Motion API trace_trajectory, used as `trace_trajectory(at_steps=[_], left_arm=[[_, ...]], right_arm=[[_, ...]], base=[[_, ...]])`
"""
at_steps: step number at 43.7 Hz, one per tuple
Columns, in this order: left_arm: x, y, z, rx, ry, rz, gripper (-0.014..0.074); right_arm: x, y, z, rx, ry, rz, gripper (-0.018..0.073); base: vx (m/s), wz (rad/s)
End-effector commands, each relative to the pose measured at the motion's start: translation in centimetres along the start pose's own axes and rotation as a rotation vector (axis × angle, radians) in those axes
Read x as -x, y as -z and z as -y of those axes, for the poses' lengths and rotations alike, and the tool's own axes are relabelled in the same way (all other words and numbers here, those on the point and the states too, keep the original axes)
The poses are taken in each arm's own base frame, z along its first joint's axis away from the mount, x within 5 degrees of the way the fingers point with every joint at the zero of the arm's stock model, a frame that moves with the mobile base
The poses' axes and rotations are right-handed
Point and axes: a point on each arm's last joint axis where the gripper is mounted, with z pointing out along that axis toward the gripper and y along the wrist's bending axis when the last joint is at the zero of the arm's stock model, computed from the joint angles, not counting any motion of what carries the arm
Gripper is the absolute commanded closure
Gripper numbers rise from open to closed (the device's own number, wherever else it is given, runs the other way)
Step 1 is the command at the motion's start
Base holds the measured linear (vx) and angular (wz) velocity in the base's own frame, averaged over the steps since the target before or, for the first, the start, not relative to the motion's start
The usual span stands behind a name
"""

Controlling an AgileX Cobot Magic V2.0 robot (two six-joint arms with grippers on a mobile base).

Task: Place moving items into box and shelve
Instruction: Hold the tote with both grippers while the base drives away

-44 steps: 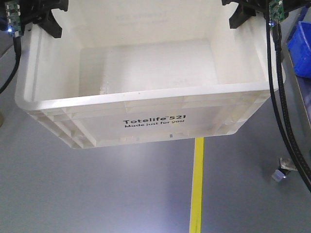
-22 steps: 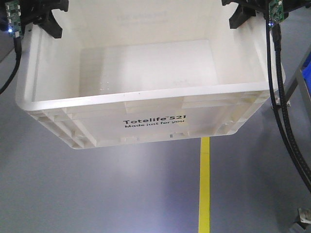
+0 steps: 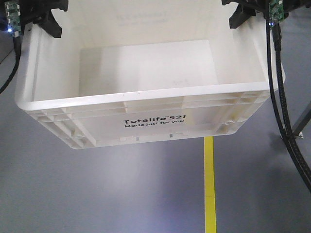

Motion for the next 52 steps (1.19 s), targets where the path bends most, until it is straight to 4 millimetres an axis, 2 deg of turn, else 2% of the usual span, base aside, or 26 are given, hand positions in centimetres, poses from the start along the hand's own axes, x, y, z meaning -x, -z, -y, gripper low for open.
trace_trajectory(at_steps=[1,52], left_arm=[[0.69,2.98,0.66,-0.042,-0.013,0.158,0.0603],[0.70,2.98,0.66,-0.042,-0.013,0.159,0.0603]], right_arm=[[-0.03,5.31,-3.09,0.229,0.042,0.140,0.0562],[-0.03,5.31,-3.09,0.229,0.042,0.140,0.0562]], base=[[0.50,-0.09],[0.52,-0.12]])
